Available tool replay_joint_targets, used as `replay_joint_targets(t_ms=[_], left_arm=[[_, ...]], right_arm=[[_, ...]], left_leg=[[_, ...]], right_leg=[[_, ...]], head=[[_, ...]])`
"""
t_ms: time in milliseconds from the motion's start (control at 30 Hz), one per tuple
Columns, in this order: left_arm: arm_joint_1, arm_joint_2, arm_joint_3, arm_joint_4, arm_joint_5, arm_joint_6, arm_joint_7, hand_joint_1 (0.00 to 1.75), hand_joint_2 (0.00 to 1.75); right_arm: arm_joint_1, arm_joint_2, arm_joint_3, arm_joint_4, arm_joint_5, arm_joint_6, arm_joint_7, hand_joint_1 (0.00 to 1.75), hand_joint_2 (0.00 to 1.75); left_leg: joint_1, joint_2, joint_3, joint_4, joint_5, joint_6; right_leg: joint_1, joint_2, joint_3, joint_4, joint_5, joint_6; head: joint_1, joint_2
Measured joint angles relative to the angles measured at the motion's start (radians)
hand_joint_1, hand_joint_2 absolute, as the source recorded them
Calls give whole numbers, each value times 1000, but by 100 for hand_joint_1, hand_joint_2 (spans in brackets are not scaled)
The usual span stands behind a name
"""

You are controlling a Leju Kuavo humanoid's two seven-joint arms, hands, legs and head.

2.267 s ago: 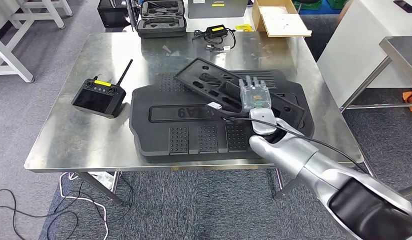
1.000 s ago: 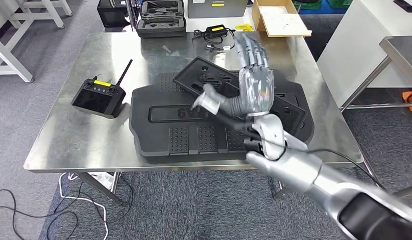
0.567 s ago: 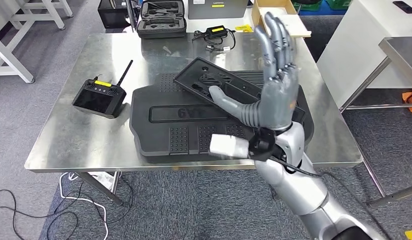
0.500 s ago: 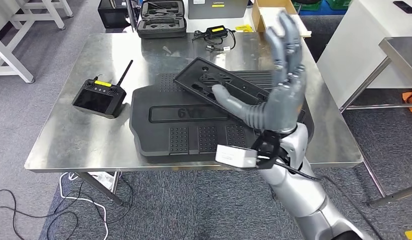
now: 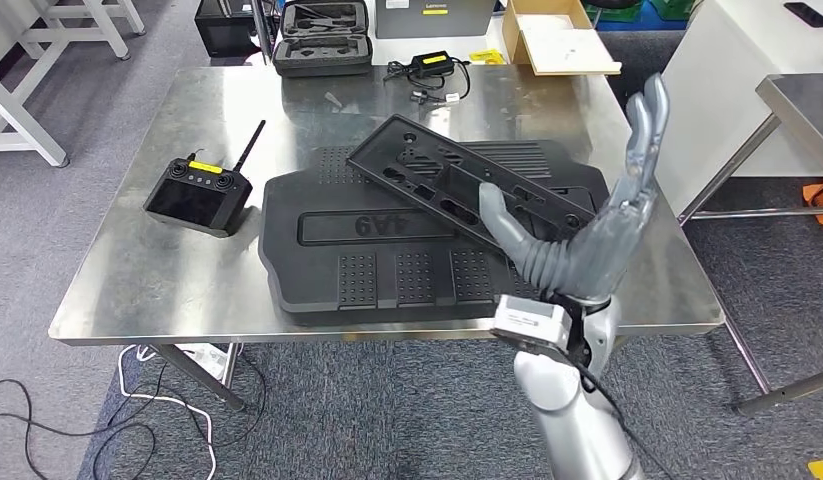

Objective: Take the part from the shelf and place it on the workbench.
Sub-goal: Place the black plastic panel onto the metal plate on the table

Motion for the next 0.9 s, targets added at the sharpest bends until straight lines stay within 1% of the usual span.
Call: replay_joint_targets(t_ms=[167,300,533,900], left_arm=[[5,0,0,0,24,15,-4,0,0],[5,0,0,0,34,23,-6,0,0],[5,0,0,0,34,24,-7,0,0],[5,0,1,1,48,30,-11,0,0]], right_arm=[[79,47,-35,-5,-46,0,-61,0,175],[116,80,-53,-5,-66,0,-90,0,175],[138,110,-67,-5,-67,0,-94,0,175],[143,134,-79,-4,-66,0,-88,0,175]], left_leg=[[0,0,0,0,0,-1],[0,0,0,0,0,-1],[0,0,0,0,0,-1],[0,0,0,0,0,-1]], right_leg=[[0,0,0,0,0,0],[0,0,0,0,-1,0],[0,0,0,0,0,0],[0,0,0,0,0,0]], head=[[0,0],[0,0],[0,0],[0,0]])
